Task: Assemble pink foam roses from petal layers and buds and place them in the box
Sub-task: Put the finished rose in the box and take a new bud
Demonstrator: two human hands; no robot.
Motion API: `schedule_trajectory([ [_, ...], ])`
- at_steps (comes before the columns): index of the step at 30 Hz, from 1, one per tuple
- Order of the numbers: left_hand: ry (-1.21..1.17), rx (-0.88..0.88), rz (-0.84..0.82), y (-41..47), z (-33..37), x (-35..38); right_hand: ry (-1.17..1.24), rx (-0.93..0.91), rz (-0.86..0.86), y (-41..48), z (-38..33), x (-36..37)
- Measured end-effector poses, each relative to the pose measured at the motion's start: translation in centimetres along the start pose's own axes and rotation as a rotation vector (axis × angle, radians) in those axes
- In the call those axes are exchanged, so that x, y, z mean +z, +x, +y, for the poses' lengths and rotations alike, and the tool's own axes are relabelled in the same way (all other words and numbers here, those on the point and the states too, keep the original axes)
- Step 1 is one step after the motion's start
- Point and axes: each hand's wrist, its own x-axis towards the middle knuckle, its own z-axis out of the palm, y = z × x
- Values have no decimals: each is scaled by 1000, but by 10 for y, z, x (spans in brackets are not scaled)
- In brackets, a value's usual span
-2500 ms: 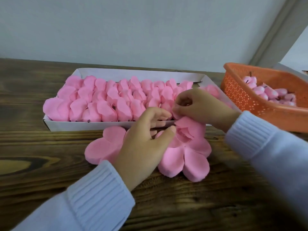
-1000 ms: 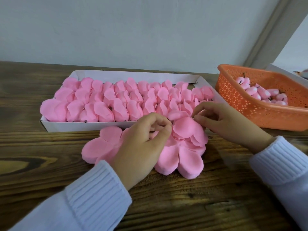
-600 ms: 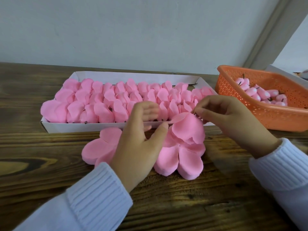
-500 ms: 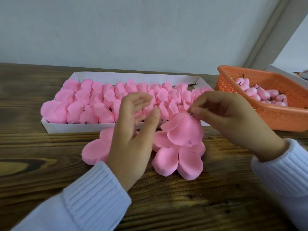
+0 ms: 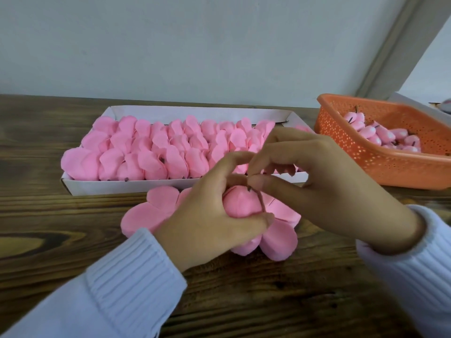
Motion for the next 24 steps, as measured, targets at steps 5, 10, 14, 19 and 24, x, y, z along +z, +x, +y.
schedule_trajectory([
  [5, -8, -101, 40, 2, -3, -2, 222, 171, 67, -1, 10, 7],
  [10, -179, -289, 23, 5, -8, 0, 518, 316, 3, -3, 23, 15],
  [14, -286, -273, -217, 5, 1, 0, 731, 174, -241, -6, 28, 10],
  [19, -122, -259, -220, 1, 2, -4, 741, 145, -276, -8, 34, 13],
  [24, -260, -57, -120, 3, -2, -4, 1298, 310, -30, -8, 32, 18],
])
